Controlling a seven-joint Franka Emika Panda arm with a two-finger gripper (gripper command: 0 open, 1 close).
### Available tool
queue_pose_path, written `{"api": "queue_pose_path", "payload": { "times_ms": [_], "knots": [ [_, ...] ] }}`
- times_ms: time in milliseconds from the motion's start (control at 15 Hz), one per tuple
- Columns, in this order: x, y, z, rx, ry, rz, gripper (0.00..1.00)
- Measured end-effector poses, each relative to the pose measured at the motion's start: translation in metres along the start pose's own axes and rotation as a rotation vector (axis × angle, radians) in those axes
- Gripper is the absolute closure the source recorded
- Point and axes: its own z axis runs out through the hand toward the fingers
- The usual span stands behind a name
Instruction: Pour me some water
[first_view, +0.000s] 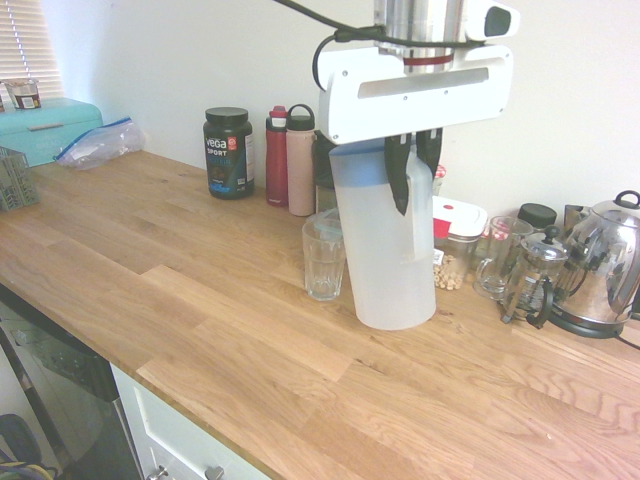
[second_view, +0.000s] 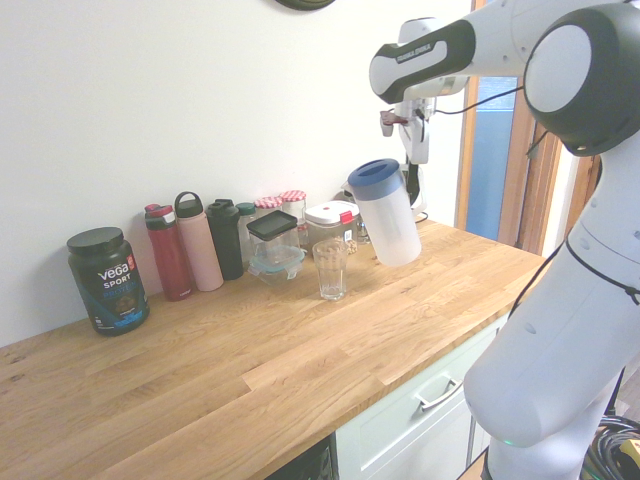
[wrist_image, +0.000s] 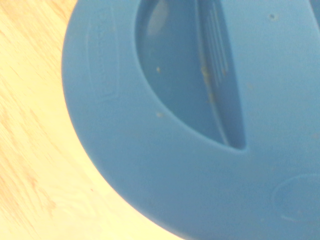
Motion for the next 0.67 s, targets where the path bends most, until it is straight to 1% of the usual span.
{"api": "queue_pose_path", "payload": {
  "times_ms": [133, 267, 467, 667],
  "knots": [
    [0.006, -0.015, 0.001, -0.08, -0.044, -0.063, 1.0],
    [0.013, -0.033, 0.012, -0.139, -0.083, -0.106, 1.0],
    [0.022, -0.067, 0.032, -0.225, -0.122, -0.144, 1.0],
    [0.029, -0.084, 0.042, -0.312, -0.143, -0.155, 1.0]
  ]
}}
